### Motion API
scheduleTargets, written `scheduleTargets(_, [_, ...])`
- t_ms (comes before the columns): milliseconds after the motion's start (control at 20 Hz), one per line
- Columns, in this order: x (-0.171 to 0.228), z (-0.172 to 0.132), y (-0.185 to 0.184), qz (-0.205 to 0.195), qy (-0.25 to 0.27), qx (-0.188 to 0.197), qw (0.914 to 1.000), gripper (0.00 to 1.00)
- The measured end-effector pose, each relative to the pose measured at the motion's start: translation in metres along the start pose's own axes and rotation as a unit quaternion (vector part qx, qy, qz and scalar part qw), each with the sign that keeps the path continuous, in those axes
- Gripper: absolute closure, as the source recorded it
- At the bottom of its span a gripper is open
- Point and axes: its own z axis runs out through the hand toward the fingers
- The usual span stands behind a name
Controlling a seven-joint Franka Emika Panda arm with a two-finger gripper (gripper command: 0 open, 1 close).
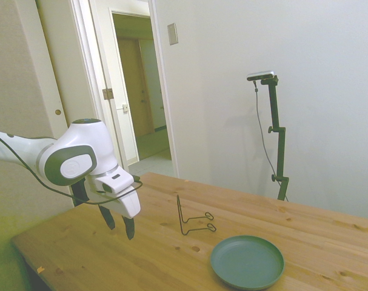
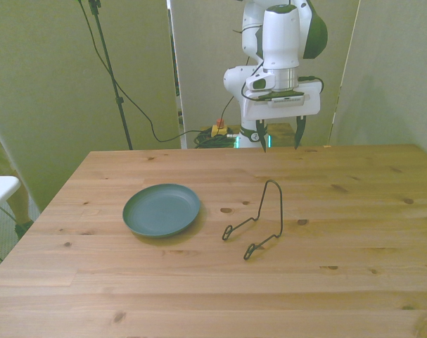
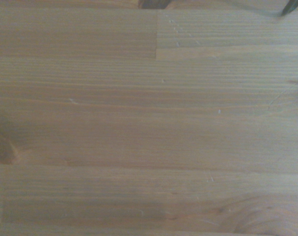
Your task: Load the plate
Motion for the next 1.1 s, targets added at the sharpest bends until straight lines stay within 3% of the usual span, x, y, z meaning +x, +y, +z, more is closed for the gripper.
scheduleTargets(350, [0.009, 0.008, 0.007, -0.012, 0.009, -0.024, 0.9996, 0.0])
scheduleTargets(650, [0.064, 0.016, 0.038, -0.043, 0.05, -0.056, 0.9963, 0.0])
scheduleTargets(1100, [0.137, 0.018, 0.079, -0.143, 0.063, -0.086, 0.984, 0.0])
